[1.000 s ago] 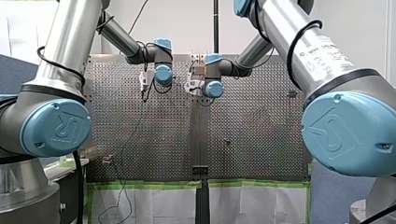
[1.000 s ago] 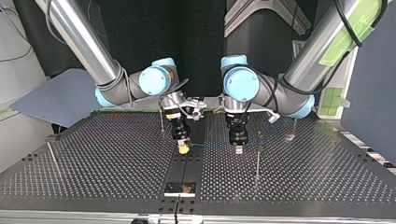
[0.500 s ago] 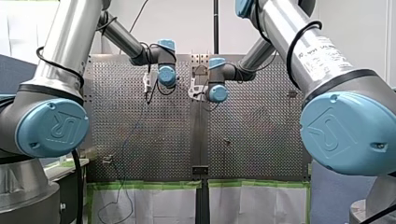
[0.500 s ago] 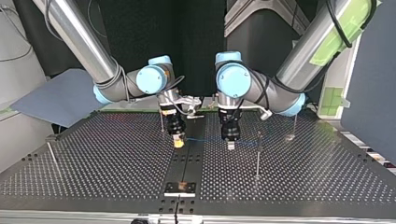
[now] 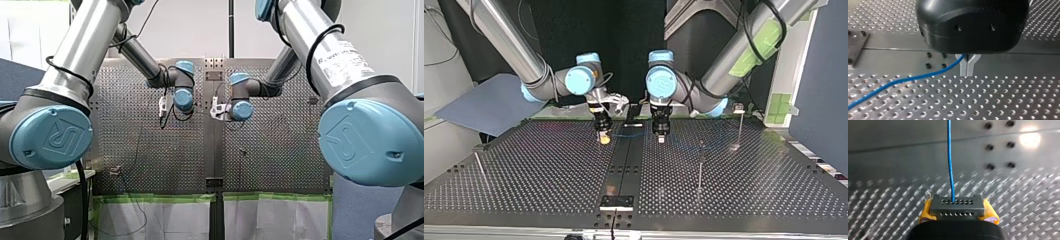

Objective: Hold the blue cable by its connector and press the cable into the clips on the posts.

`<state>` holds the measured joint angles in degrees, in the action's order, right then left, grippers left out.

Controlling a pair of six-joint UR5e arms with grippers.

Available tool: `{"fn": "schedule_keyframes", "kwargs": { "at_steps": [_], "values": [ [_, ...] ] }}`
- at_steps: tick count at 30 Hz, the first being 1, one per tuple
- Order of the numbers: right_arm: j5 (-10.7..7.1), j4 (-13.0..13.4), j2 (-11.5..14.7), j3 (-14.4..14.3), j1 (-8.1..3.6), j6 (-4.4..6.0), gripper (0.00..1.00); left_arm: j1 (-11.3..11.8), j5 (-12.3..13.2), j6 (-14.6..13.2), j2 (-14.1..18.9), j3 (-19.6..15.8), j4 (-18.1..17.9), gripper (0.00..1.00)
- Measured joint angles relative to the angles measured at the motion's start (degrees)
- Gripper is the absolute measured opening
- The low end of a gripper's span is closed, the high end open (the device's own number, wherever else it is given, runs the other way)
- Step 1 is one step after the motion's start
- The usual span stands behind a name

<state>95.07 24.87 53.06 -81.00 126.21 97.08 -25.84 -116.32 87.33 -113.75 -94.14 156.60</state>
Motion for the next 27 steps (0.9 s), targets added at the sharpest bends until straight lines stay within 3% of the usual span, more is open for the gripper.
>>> {"fn": "schedule_keyframes", "kwargs": {
  "at_steps": [7,15,27],
  "values": [
    [0.21,1.9,0.0,-3.9,-1.1,-0.28,0.0,-0.3,0.2,-0.1,-0.2,-1.9,-2.5,0.0],
    [0.68,3.3,0.0,-8.3,-1.36,-1.38,0.0,-1.1,0.4,-0.3,-1.3,-4.0,-5.6,0.0],
    [3.58,4.8,1.3,-14.3,-1.33,-2.92,0.0,-3.1,0.1,-0.1,-5.0,-4.5,-6.4,0.0]
  ]
}}
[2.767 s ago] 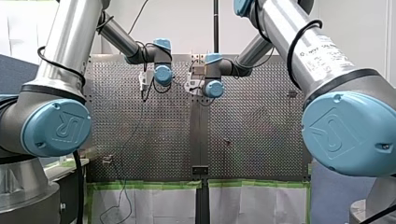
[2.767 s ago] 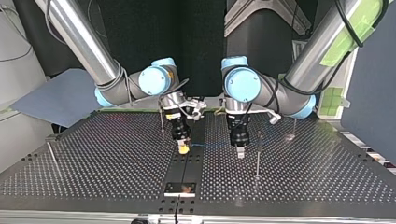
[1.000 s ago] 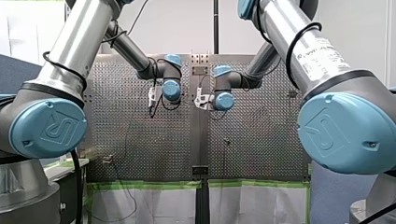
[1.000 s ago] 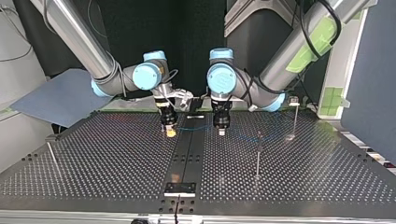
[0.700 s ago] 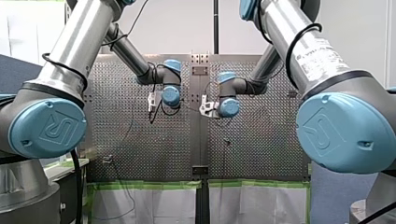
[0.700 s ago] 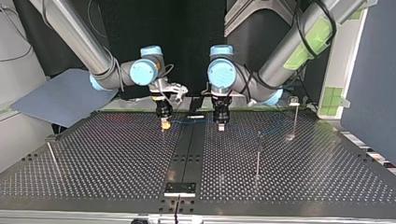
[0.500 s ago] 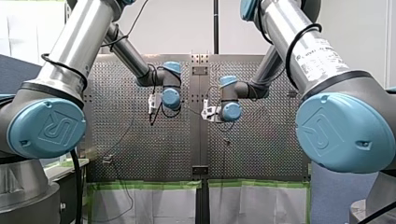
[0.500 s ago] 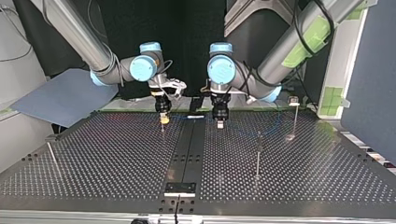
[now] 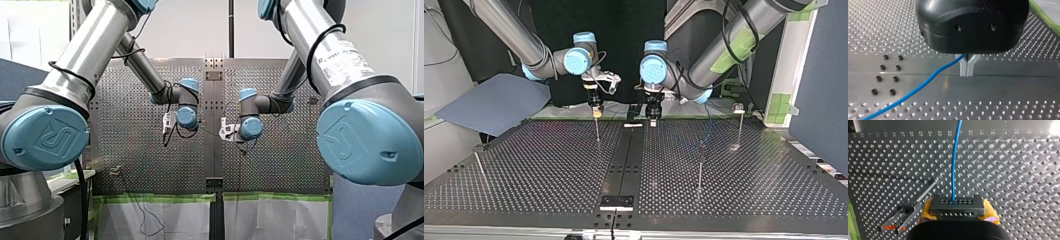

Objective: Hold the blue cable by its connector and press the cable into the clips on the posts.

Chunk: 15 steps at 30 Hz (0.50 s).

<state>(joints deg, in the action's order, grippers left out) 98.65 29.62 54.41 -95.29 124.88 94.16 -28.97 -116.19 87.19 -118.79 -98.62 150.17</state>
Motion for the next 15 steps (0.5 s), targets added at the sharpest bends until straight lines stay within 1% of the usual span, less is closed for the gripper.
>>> {"fn": "schedule_keyframes", "kwargs": {
  "at_steps": [2,4,7,10,15],
  "values": [
    [0.17,0.9,0.9,-1.0,-0.06,0.33,0.0,-0.3,0.1,0.0,-0.4,0.0,-0.1,0.0],
    [0.24,1.8,1.9,-2.1,-0.1,0.92,0.0,-0.6,0.2,-0.2,-1.2,0.0,-0.3,0.0],
    [0.23,3.5,2.5,-3.8,-0.15,1.45,0.0,-1.3,0.3,-1.2,-2.6,0.0,-1.1,0.0],
    [0.27,5.2,2.7,-5.5,-0.31,1.56,0.0,-2.1,0.5,-1.7,-4.3,0.0,-2.6,0.0],
    [0.31,7.7,2.7,-8.0,-0.94,1.74,0.0,-3.7,0.3,-1.0,-6.7,-0.1,-4.8,0.0]
  ]
}}
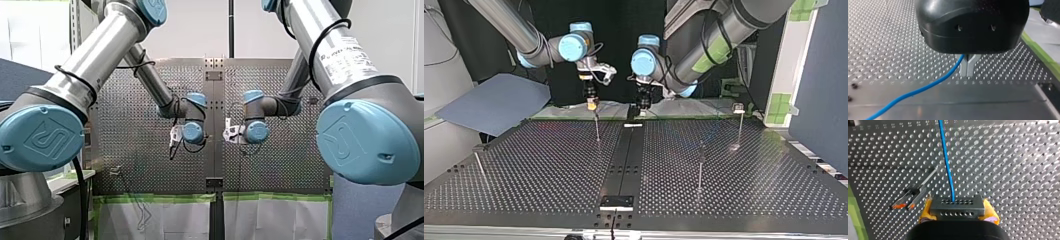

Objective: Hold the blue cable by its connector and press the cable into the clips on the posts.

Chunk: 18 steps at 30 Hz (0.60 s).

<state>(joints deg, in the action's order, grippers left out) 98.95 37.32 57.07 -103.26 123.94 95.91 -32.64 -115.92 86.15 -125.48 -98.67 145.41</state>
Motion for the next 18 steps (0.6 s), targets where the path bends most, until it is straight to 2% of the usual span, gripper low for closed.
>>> {"fn": "schedule_keyframes", "kwargs": {
  "at_steps": [1,8,12,18],
  "values": [
    [0.0,0.6,0.0,-0.6,-0.24,0.13,0.0,-0.4,-0.2,0.2,-0.2,0.0,-0.4,0.02],
    [-0.07,3.9,-0.2,-3.9,-1.89,1.05,0.0,-3.7,-2.7,1.4,-0.6,0.0,-3.7,0.02],
    [-0.18,5.9,-1.1,-5.3,-2.77,1.31,0.0,-5.6,-2.6,1.7,-1.4,0.0,-5.7,0.02],
    [-0.57,9.0,-3.7,-5.7,-4.05,1.86,0.0,-6.7,-2.1,1.9,-4.3,0.1,-7.5,0.02]
  ]
}}
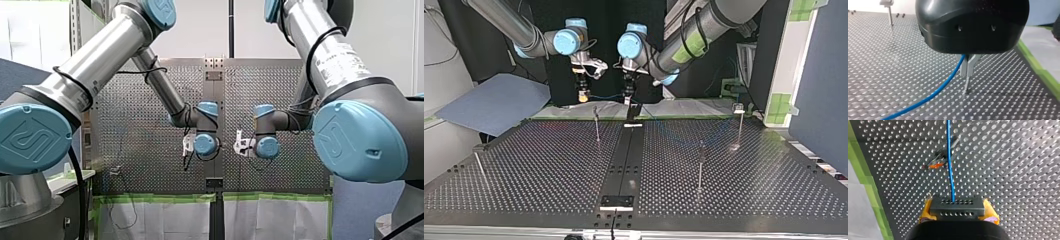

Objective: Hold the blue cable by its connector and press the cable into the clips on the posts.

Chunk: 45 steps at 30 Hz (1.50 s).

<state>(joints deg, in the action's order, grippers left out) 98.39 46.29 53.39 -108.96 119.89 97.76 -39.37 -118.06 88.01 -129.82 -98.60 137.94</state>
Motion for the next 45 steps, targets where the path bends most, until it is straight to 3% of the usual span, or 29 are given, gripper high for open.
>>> {"fn": "schedule_keyframes", "kwargs": {
  "at_steps": [11,19,30,39,45],
  "values": [
    [-2.76,6.2,-3.0,0.0,-2.28,1.95,0.0,-0.5,-0.1,0.8,-1.2,0.5,-0.5,0.02],
    [-4.2,10.0,-5.8,1.0,-3.87,3.23,0.0,-1.8,0.7,3.6,-1.6,4.1,0.3,0.02],
    [-5.08,10.3,-7.1,1.4,-5.66,3.58,0.0,-2.2,0.2,5.1,-5.6,10.4,3.1,0.02],
    [-8.03,9.7,-7.1,2.2,-6.71,3.72,0.0,-2.6,-0.9,5.1,-10.6,14.6,3.3,0.05],
    [-9.85,7.6,-7.1,3.3,-6.87,2.75,0.0,-3.0,-2.5,4.5,-12.2,15.0,2.9,0.05]
  ]
}}
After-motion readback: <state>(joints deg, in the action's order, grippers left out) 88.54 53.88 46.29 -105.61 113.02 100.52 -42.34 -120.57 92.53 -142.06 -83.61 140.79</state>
